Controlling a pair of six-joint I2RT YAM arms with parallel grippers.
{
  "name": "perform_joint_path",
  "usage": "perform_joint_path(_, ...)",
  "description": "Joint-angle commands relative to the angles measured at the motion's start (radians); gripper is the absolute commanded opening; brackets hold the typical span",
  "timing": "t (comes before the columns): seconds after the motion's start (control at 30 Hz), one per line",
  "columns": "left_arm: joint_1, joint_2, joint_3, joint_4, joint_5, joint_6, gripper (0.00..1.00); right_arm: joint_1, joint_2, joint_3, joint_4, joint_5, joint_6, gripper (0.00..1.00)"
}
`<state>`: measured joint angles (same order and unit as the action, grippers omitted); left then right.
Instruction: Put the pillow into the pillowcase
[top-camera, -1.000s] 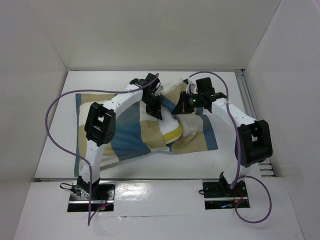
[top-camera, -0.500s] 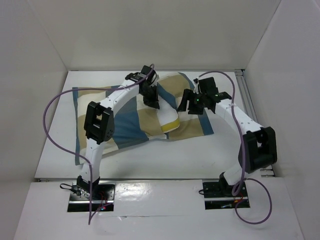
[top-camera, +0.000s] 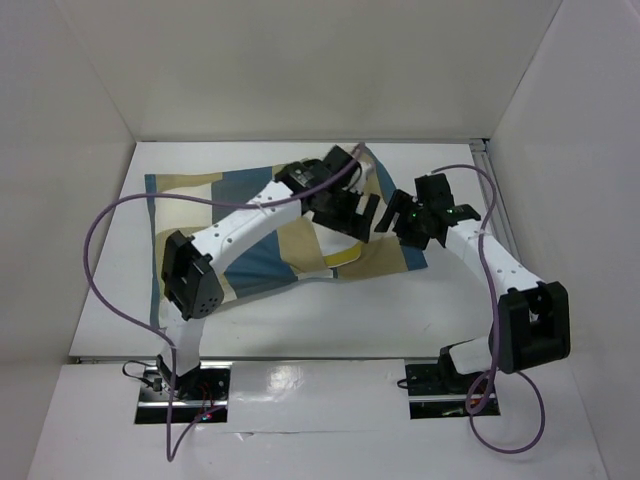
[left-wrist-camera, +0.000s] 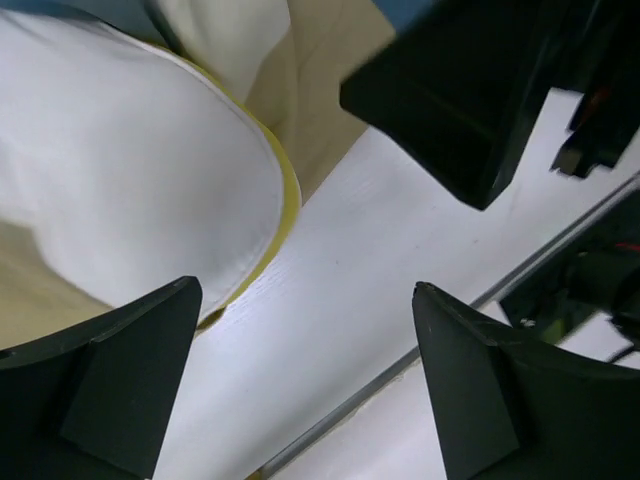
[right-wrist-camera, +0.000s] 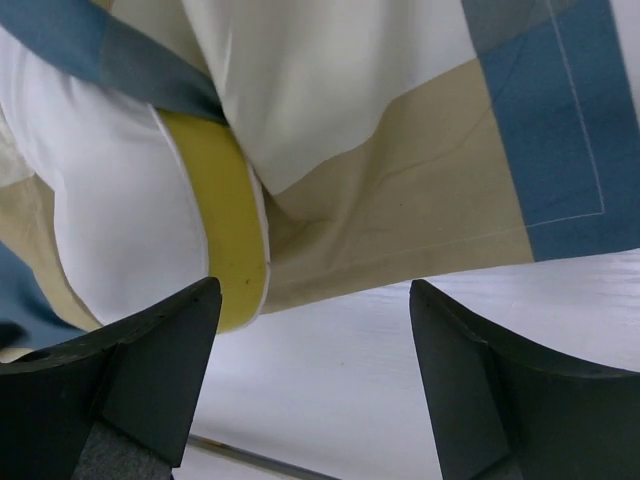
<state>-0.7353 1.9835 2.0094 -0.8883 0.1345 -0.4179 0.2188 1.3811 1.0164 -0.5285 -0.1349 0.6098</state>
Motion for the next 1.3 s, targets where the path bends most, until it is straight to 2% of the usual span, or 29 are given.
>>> perform_joint_path(0.0,-0.062,0.063,-0.012,-0.051,-0.186,0.034,1.00,-0.028,0.003,0.022,-0.001,0.005,0.011,0.84)
perform_joint_path(0.27,-0.072,0.195,-0.002,-0.001,-0.354,0.025,1.00,-0.079,-0.036,-0.009,-0.001,-0.046,-0.007,0.87)
perform_joint_path(0.33,-0.072,0.219,0.026,-0.001,-0.397,0.016,0.82,-0.079,-0.045,-0.018,0.021,-0.069,-0.007,0.87)
perform_joint_path(0.37,-0.056,0.231,0.043,-0.020,-0.386,0.016,0.64,-0.079,-0.045,-0.018,0.021,-0.083,-0.007,0.87)
perform_joint_path(0.4,-0.035,0.232,0.067,-0.043,-0.371,0.016,0.29,-0.079,-0.045,-0.018,0.034,-0.101,-0.018,0.87)
perform_joint_path(0.43,-0.018,0.221,0.068,-0.053,-0.349,-0.002,0.00,-0.079,-0.045,-0.018,0.044,-0.112,-0.018,0.87)
perform_joint_path(0.47,0.002,0.207,0.068,-0.054,-0.243,-0.002,0.00,-0.079,-0.045,-0.018,0.073,-0.123,-0.018,0.87)
perform_joint_path(0.5,0.026,0.186,0.052,-0.054,-0.181,-0.019,0.00,-0.079,-0.036,-0.030,0.099,-0.143,-0.004,0.80)
perform_joint_path(0.53,0.054,0.131,-0.005,-0.037,-0.111,-0.019,0.00,-0.079,-0.036,-0.030,0.128,-0.182,0.005,0.78)
perform_joint_path(0.57,0.115,0.098,-0.047,0.015,0.043,-0.033,0.00,-0.079,-0.024,-0.030,0.187,-0.196,0.025,0.77)
perform_joint_path(0.63,0.193,0.013,-0.151,0.064,0.166,-0.047,0.00,-0.067,0.005,-0.016,0.235,-0.209,0.039,0.77)
perform_joint_path(0.67,0.214,-0.006,-0.173,0.095,0.256,-0.058,0.00,-0.053,0.019,-0.016,0.289,-0.227,0.039,0.77)
perform_joint_path(0.77,0.273,-0.044,-0.196,0.104,0.370,-0.070,0.00,-0.004,0.094,0.031,0.373,-0.247,0.064,0.76)
perform_joint_path(0.87,0.304,-0.057,-0.196,0.115,0.447,-0.088,0.00,0.037,0.191,0.088,0.404,-0.247,0.064,0.76)
perform_joint_path(1.03,0.315,-0.057,-0.196,0.115,0.479,-0.088,0.00,0.112,0.326,0.204,0.435,-0.255,0.053,0.76)
perform_joint_path(1.27,0.324,-0.077,-0.187,0.115,0.490,-0.098,0.00,0.177,0.461,0.280,0.444,-0.177,0.074,0.64)
